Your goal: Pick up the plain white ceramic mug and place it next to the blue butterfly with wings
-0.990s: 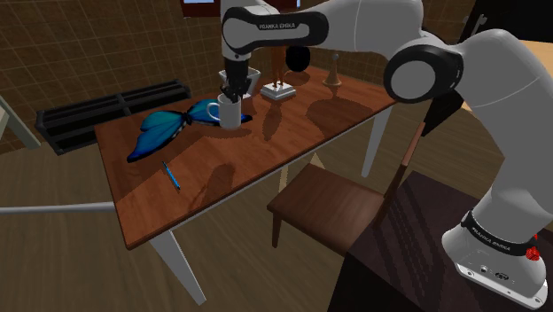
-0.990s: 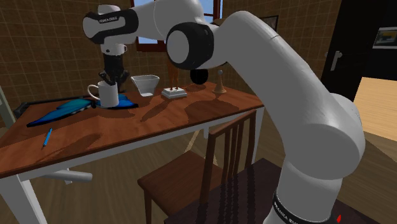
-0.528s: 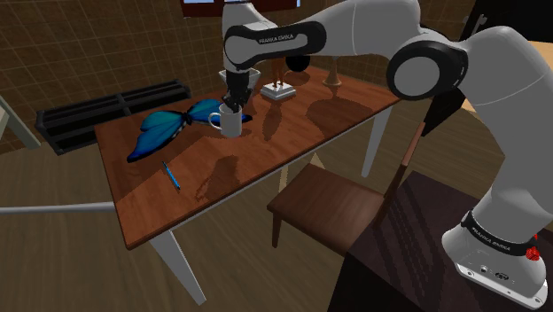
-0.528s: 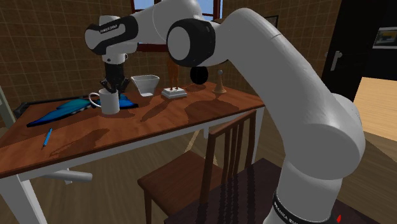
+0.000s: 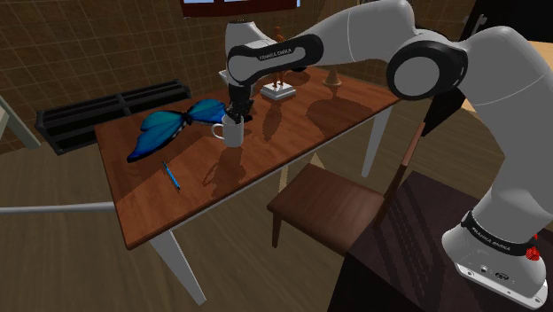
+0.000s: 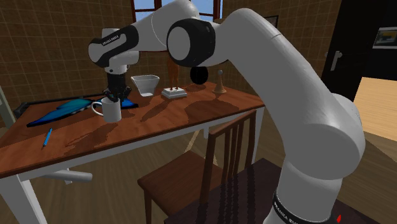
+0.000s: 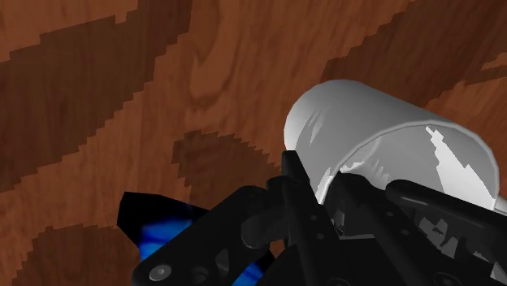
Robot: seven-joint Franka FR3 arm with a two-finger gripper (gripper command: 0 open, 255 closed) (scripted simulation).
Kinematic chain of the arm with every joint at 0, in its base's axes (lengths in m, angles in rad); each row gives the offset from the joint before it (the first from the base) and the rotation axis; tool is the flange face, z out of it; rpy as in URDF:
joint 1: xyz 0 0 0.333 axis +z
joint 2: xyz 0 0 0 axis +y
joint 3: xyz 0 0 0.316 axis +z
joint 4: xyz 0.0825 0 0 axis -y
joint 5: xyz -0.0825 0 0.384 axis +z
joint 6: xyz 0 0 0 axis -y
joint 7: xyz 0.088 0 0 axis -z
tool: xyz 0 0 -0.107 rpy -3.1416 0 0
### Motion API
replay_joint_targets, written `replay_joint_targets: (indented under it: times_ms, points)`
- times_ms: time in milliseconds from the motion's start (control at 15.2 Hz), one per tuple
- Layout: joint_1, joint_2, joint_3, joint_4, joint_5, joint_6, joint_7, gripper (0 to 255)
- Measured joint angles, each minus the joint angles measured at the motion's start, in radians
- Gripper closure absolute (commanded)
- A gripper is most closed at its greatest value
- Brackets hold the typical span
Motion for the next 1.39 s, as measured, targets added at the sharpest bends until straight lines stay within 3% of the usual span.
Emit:
replay_joint_targets:
  times_ms: [462,528,924,1386]
  points:
    - [0.001,0.005,0.0,-0.006,0.0,0.011,0.001,255]
    - [0.001,0.005,0.0,-0.006,0.0,0.012,0.001,0]
    - [0.001,0.005,0.0,-0.006,0.0,0.012,0.001,0]
    - [0.0,-0.057,0.0,0.01,0.0,-0.065,0.0,0]
